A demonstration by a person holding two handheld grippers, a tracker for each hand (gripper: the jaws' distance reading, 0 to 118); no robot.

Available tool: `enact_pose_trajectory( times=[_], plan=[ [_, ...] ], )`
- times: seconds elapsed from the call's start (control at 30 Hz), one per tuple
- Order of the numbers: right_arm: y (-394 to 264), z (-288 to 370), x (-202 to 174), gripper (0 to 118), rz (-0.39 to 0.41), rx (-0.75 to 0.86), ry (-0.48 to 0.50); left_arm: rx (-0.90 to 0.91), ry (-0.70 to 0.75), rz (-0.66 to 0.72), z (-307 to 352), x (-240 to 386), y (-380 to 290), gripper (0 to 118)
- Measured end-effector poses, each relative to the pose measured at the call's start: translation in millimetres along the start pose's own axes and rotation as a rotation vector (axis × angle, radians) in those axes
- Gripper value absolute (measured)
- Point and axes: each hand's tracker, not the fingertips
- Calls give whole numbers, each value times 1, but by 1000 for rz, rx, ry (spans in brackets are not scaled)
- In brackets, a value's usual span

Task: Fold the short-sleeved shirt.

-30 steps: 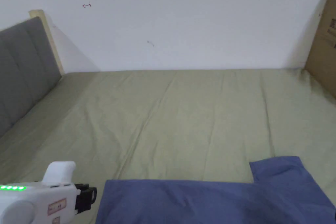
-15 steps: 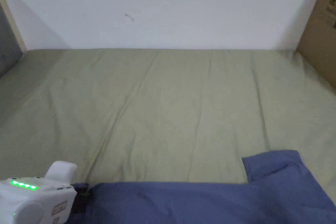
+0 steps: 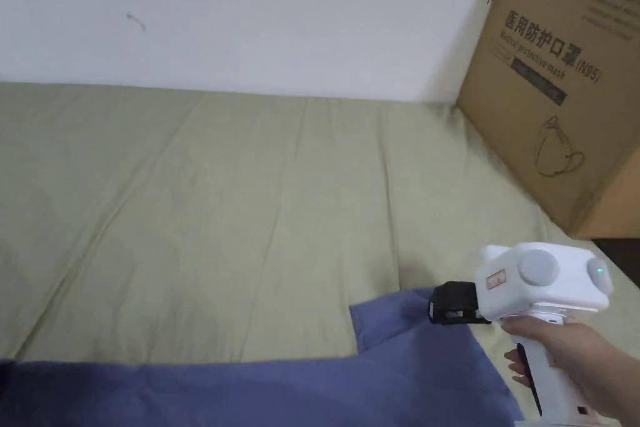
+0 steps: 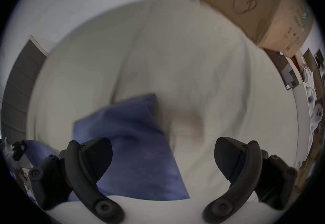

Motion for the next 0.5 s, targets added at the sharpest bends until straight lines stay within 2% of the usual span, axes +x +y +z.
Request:
enact_pose_trajectory(
  times=[0.03,0.07,0.1,0.13,0.17,0.2,0.23,0.27,0.33,0.43,0.5],
  plan=[
    [0,-13,-3,114,20,-34,-20,-3,0,4,2,0,0,3],
    [-4,-21,-5,107,38,-72,-26,-7,4,4,3,0,0,3],
    [-9,-26,-7,105,56,-98,-9,-12,17,-3,1,-4,-1,3],
    [-15,-20,-11,100,70,-53,-29,-16,26,-5,1,-5,-1,3],
    [-18,-9,-11,79,69,19,-20,-18,24,-1,1,-7,-1,3],
    [-18,-4,-12,57,60,1,1,-18,17,10,1,-9,-2,3],
    [-21,4,-14,28,71,21,-3,-18,17,25,0,-11,-4,3],
    [-23,20,-16,1,96,41,34,-19,15,41,0,-12,-4,3],
    [-29,33,-14,1,69,24,217,-9,14,62,0,-12,-5,3],
    [-35,54,-8,1,-41,99,164,-2,33,81,0,-12,-9,3],
    [-36,68,0,1,-90,180,174,12,58,94,2,-11,-10,3]
  ],
)
